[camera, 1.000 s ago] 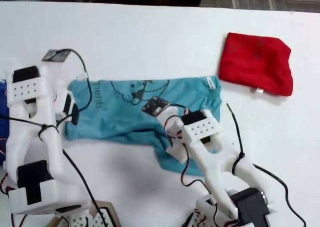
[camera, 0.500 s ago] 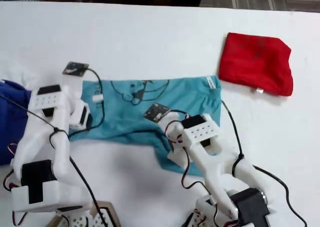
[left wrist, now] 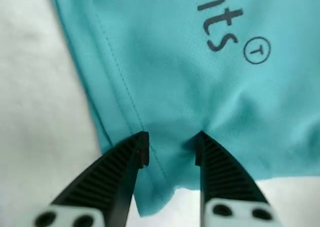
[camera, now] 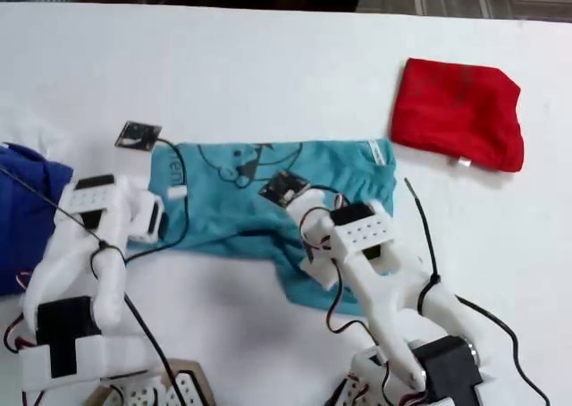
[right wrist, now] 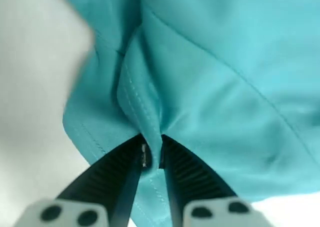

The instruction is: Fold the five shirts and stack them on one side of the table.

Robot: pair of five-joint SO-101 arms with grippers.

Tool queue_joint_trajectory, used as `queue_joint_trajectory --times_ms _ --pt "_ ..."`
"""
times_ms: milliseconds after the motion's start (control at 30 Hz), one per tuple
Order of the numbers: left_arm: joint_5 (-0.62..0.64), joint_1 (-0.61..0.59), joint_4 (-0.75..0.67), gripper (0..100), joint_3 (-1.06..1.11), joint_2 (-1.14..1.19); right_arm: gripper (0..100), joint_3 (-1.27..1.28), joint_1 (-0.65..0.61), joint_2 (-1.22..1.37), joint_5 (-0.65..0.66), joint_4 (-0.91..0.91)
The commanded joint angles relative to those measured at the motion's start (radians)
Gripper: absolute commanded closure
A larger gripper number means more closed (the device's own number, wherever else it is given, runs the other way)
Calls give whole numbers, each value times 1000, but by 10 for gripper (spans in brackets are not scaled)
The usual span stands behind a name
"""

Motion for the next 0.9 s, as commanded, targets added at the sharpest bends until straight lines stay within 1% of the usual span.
queue_joint_trajectory --times_ms 0,167,300,467,600,700,767,867 --pt "-3 12 -71 827 31 -8 981 -68 15 -48 6 44" --pt "3 12 -77 827 47 -8 981 -146 13 -48 8 108" --pt "3 14 -129 828 85 -15 981 -210 5 -48 8 197" --pt "3 14 -133 828 87 -15 981 -262 5 -58 9 318" --pt "3 14 -133 828 87 -15 981 -264 4 -153 14 357" --pt "3 14 -133 828 87 -15 981 -261 4 -257 77 406" --pt "3 14 -133 828 87 -15 981 -253 5 -312 89 449" --pt "3 14 -133 828 87 -15 981 -192 4 -380 92 461"
